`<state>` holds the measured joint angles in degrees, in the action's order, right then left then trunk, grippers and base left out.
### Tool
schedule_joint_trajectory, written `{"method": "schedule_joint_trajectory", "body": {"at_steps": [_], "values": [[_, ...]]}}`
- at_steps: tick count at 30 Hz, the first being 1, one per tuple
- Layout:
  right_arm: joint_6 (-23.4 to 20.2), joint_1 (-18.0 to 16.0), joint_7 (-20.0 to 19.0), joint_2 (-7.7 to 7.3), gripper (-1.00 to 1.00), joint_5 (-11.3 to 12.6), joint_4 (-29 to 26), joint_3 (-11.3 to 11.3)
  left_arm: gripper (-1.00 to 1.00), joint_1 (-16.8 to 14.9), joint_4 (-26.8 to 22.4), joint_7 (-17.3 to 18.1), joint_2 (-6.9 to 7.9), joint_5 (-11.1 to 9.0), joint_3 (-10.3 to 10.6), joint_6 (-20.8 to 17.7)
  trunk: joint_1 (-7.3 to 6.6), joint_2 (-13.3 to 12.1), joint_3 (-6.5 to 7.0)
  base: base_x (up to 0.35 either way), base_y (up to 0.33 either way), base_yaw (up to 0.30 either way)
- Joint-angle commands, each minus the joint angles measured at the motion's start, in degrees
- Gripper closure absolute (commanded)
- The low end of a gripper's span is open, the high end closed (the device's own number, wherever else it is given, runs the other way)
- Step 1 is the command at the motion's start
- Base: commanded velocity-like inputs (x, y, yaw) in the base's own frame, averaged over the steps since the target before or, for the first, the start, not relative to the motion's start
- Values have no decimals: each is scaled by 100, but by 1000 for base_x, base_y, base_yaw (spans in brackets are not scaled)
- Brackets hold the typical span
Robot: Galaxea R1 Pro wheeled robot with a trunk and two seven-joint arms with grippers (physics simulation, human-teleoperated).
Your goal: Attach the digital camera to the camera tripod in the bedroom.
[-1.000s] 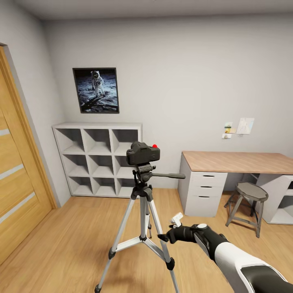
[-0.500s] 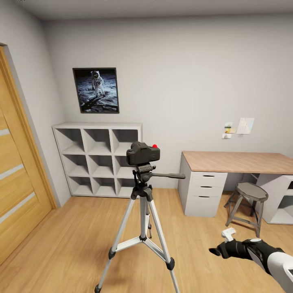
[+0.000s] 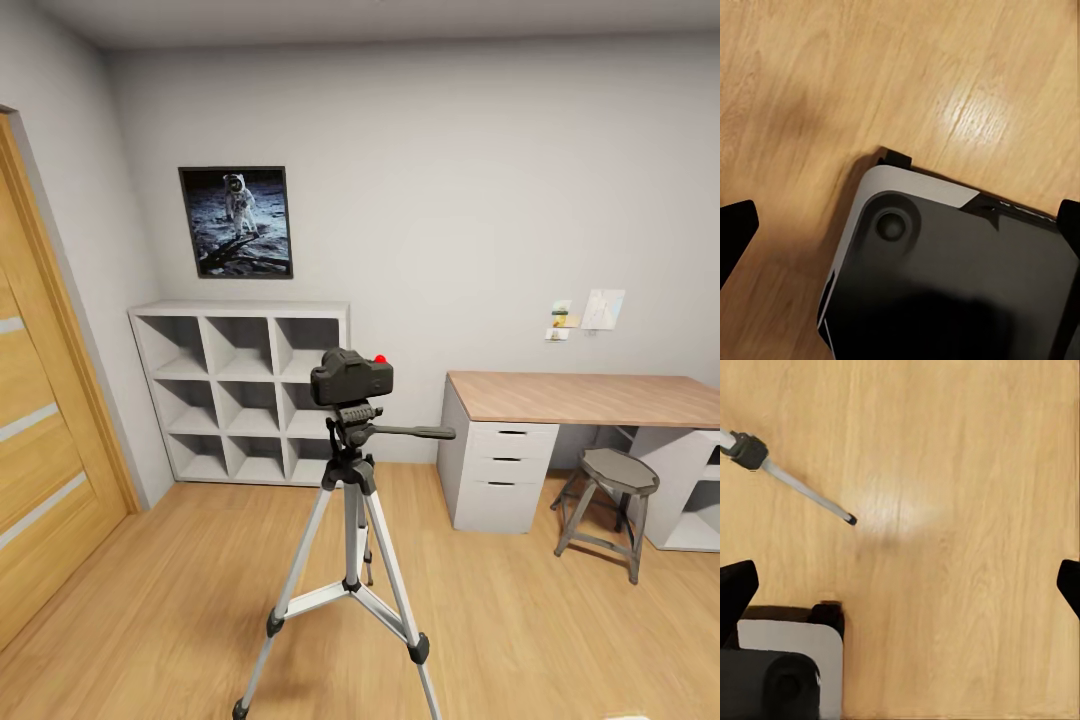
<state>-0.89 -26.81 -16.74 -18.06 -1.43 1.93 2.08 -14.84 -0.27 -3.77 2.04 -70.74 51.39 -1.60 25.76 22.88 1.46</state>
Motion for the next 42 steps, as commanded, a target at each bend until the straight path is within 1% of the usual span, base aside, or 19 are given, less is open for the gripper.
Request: {"method": "schedule_joint_trajectory", "body": {"at_steps": [1, 2, 3, 4, 5, 6, 10, 15, 22, 29, 42], "values": [[-1, 58, 136, 66, -100, 22, 8, 16, -100, -1, -6, -19, -2, -39, 50, -17, 2, 4, -2, 0, 0, 0], [7, 271, 567, 261, -100, 82, 6, 18, -100, -1, -7, -19, -22, -40, 53, -16, 2, 4, -2, 0, 0, 0], [11, 352, 702, 319, -100, 92, 5, 19, -100, -1, -5, -19, -33, -41, 53, -16, 2, 4, -2, 0, 0, 0], [27, 520, 929, 411, -100, 101, 3, 21, -100, -1, -4, -19, -46, -42, 54, -16, 2, 4, -2, 0, 0, 0], [45, 605, 1024, 449, -100, 104, 3, 23, -100, -1, -2, -21, -78, -43, 51, -16, 2, 4, -2, 0, 0, 0], [95, 770, 1177, 520, -100, 108, 2, 25, -100, -1, 2, -23, -114, -47, 50, -16, 2, 4, -2, 0, 0, 0], [214, 1022, 1345, 679, -100, 121, 1, 24, -100, -1, 6, -44, -158, -51, 43, -21, 2, 4, -2, 0, 0, 0], [343, 1170, 1432, 827, -100, 149, 1, 26, -100, -1, 9, -71, -170, -55, 39, -21, 2, 4, -2, 0, 0, 0], [338, 1213, 1458, 927, -100, 135, 1, 29, -100, -1, -8, -79, -169, -24, 43, -20, 2, 4, -2, 0, 0, 0], [349, 1222, 1463, 994, -100, 111, 1, 34, -100, -1, -33, -80, -161, 7, 66, -17, 2, 4, -2, 0, 0, 0], [323, 1222, 1453, 1006, -100, 117, 1, 30, -100, -1, -43, -80, -160, 16, 66, -16, 2, 4, -2, 0, 0, 0]]}}
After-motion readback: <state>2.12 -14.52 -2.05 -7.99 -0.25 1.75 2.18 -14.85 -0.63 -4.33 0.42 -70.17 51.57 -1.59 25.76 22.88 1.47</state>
